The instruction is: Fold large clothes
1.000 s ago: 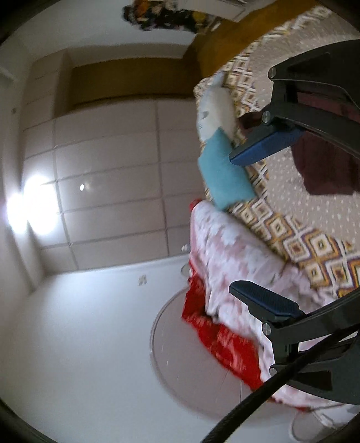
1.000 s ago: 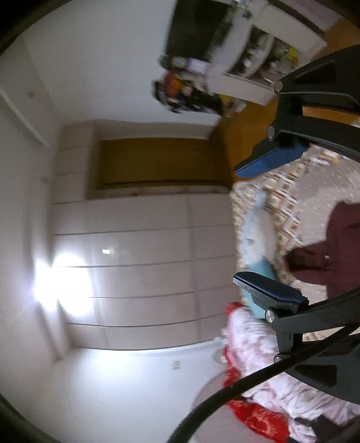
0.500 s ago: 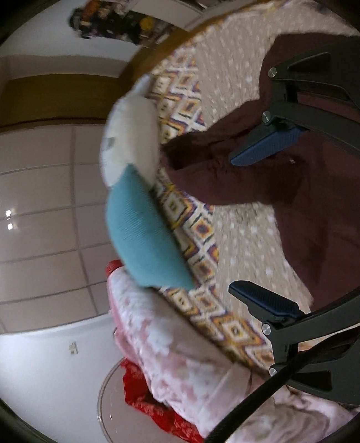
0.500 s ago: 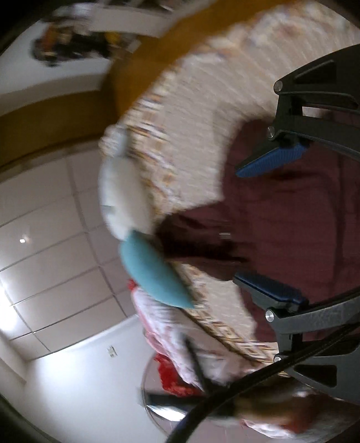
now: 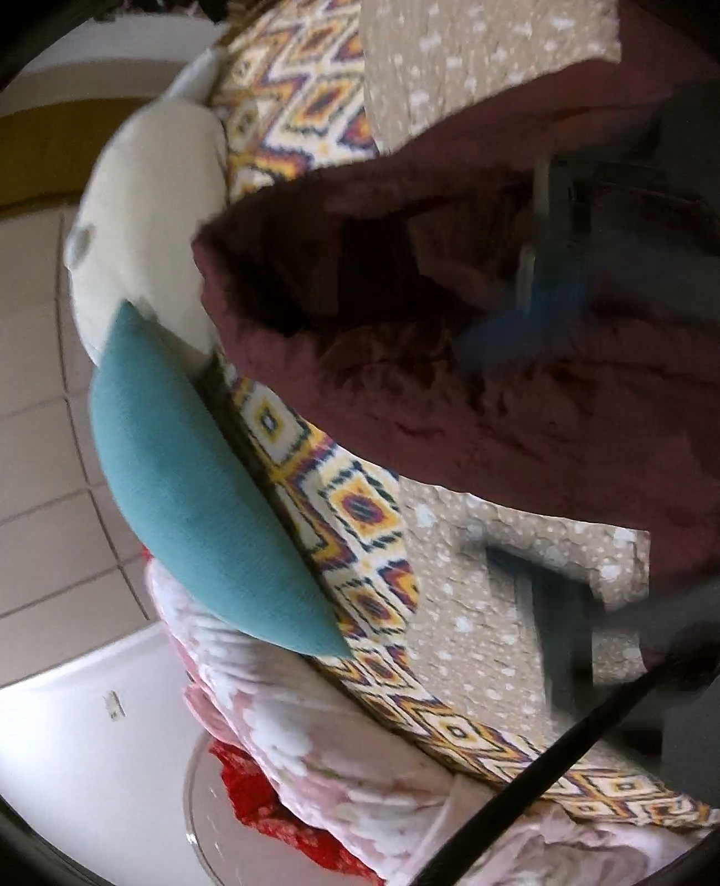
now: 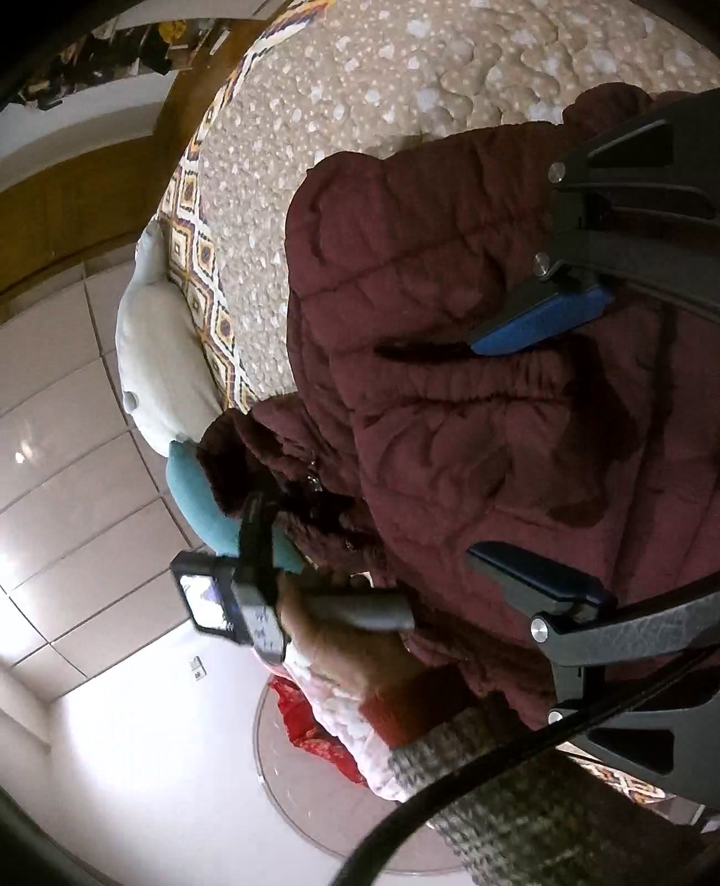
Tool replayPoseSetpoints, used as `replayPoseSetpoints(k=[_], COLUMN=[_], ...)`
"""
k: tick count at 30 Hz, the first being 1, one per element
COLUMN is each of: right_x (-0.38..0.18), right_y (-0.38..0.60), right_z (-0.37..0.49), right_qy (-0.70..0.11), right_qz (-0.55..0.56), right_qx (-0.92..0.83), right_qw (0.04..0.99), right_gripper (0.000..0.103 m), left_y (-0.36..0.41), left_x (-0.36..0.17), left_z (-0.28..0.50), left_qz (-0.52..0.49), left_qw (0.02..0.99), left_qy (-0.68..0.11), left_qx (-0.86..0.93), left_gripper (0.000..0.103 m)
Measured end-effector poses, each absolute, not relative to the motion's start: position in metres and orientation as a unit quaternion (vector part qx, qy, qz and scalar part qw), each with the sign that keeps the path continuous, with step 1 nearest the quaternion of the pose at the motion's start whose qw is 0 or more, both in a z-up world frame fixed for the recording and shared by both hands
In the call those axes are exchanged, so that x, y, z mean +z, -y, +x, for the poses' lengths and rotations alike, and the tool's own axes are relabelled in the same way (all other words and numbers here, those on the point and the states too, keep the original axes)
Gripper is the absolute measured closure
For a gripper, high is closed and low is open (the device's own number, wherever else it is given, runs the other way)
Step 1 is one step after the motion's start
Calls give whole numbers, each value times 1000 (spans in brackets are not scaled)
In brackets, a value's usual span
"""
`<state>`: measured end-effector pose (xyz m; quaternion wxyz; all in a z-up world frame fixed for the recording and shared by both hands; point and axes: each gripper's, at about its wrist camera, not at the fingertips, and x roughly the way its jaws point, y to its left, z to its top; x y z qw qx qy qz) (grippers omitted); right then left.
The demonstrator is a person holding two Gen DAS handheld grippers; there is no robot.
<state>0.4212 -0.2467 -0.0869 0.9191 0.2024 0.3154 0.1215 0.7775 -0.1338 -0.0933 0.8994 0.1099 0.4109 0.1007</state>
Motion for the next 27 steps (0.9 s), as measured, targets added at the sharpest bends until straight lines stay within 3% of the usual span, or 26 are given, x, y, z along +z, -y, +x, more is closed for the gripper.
replayPoseSetpoints(k=[1,11,17,22,27], right_x=[-86,-104,-106,-109,-109], right_y=[248,255,254,262,260], right_z=[419,429,430,431,430], right_qy=[-314,-325,-328,-327,-327], right_qz=[206,223,216,241,235], right_qx=[123,117,108,120,117], right_qw=[919,912,913,906,908], right_gripper=[29,38,40,41,40], left_y=[130,125,114,101,102], left_x=[-93,31,63,58,35], left_z=[777,633,570,471,446], left_qz=[91,94,93,117,138], left_qw=[895,940,949,951,941], left_qy=[-425,-327,-299,-269,-292], left_qx=[101,-24,-40,-94,-106], left_gripper=[101,101,103,103,103])
